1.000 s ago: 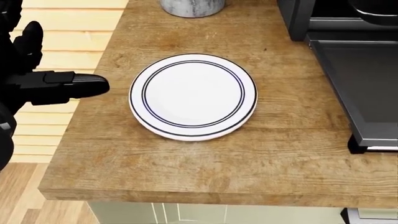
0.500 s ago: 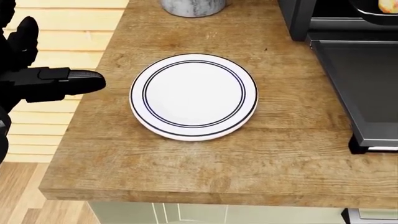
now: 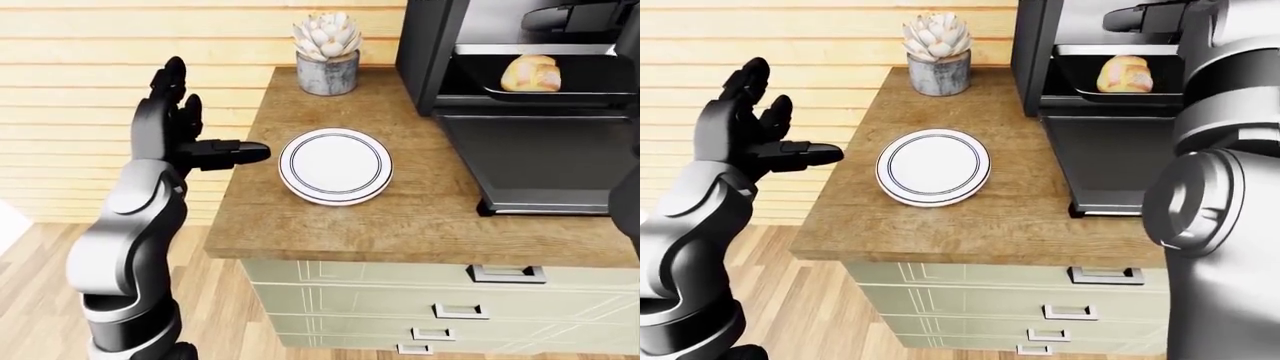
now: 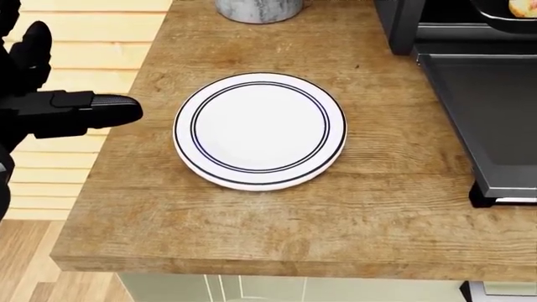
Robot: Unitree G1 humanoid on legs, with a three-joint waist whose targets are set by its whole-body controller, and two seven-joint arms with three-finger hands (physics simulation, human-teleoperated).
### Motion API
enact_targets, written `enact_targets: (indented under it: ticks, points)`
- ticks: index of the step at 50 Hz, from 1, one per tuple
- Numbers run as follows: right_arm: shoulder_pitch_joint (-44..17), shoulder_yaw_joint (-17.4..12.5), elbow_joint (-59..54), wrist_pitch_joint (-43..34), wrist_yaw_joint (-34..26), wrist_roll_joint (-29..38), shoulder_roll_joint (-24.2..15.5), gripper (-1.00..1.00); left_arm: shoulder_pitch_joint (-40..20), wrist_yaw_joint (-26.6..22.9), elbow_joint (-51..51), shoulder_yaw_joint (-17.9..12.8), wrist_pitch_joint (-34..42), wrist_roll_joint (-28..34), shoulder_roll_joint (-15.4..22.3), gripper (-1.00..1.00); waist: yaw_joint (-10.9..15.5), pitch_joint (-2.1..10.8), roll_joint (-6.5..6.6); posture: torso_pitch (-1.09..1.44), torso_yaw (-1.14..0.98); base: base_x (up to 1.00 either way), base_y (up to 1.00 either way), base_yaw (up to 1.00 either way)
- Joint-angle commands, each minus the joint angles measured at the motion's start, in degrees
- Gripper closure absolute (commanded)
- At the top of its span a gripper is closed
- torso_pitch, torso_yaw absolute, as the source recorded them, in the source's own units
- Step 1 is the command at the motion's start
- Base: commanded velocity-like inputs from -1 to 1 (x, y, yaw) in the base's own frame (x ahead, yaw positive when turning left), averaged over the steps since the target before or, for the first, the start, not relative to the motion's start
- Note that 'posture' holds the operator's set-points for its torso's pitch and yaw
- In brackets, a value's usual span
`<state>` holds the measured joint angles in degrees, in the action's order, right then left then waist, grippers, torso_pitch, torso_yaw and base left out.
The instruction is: Place the bread on the tray of the toaster oven.
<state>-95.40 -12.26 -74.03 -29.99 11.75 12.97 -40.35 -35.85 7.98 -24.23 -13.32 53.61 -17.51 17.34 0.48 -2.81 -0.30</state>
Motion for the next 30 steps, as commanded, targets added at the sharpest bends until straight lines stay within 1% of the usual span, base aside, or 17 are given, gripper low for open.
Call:
enact_targets:
  ticks: [1, 7, 8, 12, 13, 17, 18, 21, 22, 24, 26, 29, 30]
  points:
    - [-2.5, 0.1, 2.3, 0.0, -1.4, -0.4, -0.4, -1.00, -1.8, 0.1, -2.0, -0.6, -1.2, -0.1, 0.7, -1.00, 0.1, 1.56, -0.22, 0.00, 0.00, 0.00, 0.00, 0.00]
    - [-4.4, 0.4, 4.4, -3.8, -7.2, -2.3, -0.5, -1.00, -1.9, 0.2, -1.6, -0.6, -1.6, -0.2, 0.8, -1.00, 0.0, 1.44, -0.13, 0.00, 0.00, 0.00, 0.00, 0.00]
    - [-4.5, 0.7, 5.2, -4.6, -8.9, -2.6, -0.3, -1.00, -2.0, 0.2, -1.9, -0.6, -1.3, -0.3, 0.8, -1.00, 0.0, 1.43, -0.10, 0.00, 0.00, 0.00, 0.00, 0.00]
    - [-3.9, 0.9, 8.2, -6.8, -11.9, -4.0, 0.1, -1.00, -2.0, 0.4, -2.1, -0.4, -1.2, -0.3, 0.7, -1.00, -0.1, 1.30, -0.04, 0.00, 0.00, 0.00, 0.00, 0.00]
    - [-3.7, 0.6, 9.3, -7.5, -12.3, -4.7, 0.3, -1.00, -2.0, 0.4, -2.2, -0.4, -1.1, -0.3, 0.7, -1.00, -0.1, 1.29, -0.03, 0.00, 0.00, 0.00, 0.00, 0.00]
    - [-0.8, 1.3, 16.1, -10.8, -14.5, -6.0, 1.1, -1.00, -2.2, 0.5, -2.9, -0.6, -0.4, -0.7, 0.7, -1.00, 0.0, 1.25, -0.01, 0.00, 0.00, 0.00, 0.00, 0.00]
    - [0.3, 1.0, 18.3, -11.8, -15.0, -6.8, 1.4, -1.00, -2.3, 0.6, -3.2, -0.7, -0.1, -0.8, 0.8, -1.00, 0.0, 1.24, -0.01, 0.00, 0.00, 0.00, 0.00, 0.00]
    - [1.8, 1.3, 23.9, -15.2, -15.7, -7.6, 1.9, -1.00, -2.2, 0.7, -3.7, -0.7, 0.3, -1.0, 0.9, -1.00, 0.0, 1.24, -0.01, 0.00, 0.00, 0.00, 0.00, 0.00]
    - [2.6, 1.8, 26.5, -16.4, -16.4, -7.5, 2.0, -1.00, -2.6, 0.7, -3.5, -0.8, 0.4, -1.1, 1.0, -1.00, 0.0, 1.24, 0.01, 0.00, 0.00, 0.00, 0.00, 0.00]
    - [5.0, 1.4, 32.3, -19.5, -16.9, -8.4, 2.7, -1.00, -3.1, 0.7, -3.5, -0.9, 0.9, -1.2, 1.4, -1.00, 0.1, 1.18, 0.07, 0.00, 0.00, 0.00, 0.00, 0.00]
    - [9.0, 0.6, 40.2, -23.7, -17.1, -9.8, 3.8, -1.00, -4.0, 0.8, -3.3, -0.7, 1.6, -1.2, 1.9, -1.00, 0.1, 1.10, 0.08, 0.00, 0.00, 0.00, 0.00, 0.00]
    - [13.0, 0.1, 49.7, -28.3, -17.0, -11.2, 4.9, -1.00, -6.1, 0.4, -1.9, -0.7, 2.1, -0.9, 3.0, -1.00, 0.2, 1.08, 0.01, 0.00, 0.00, 0.00, 0.00, 0.00]
    - [13.8, 0.5, 51.7, -29.3, -17.1, -11.4, 4.9, -1.00, -6.6, 0.4, -2.0, -0.6, 2.6, -0.8, 3.3, -1.00, 0.2, 1.09, -0.01, 0.00, 0.00, 0.00, 0.00, 0.00]
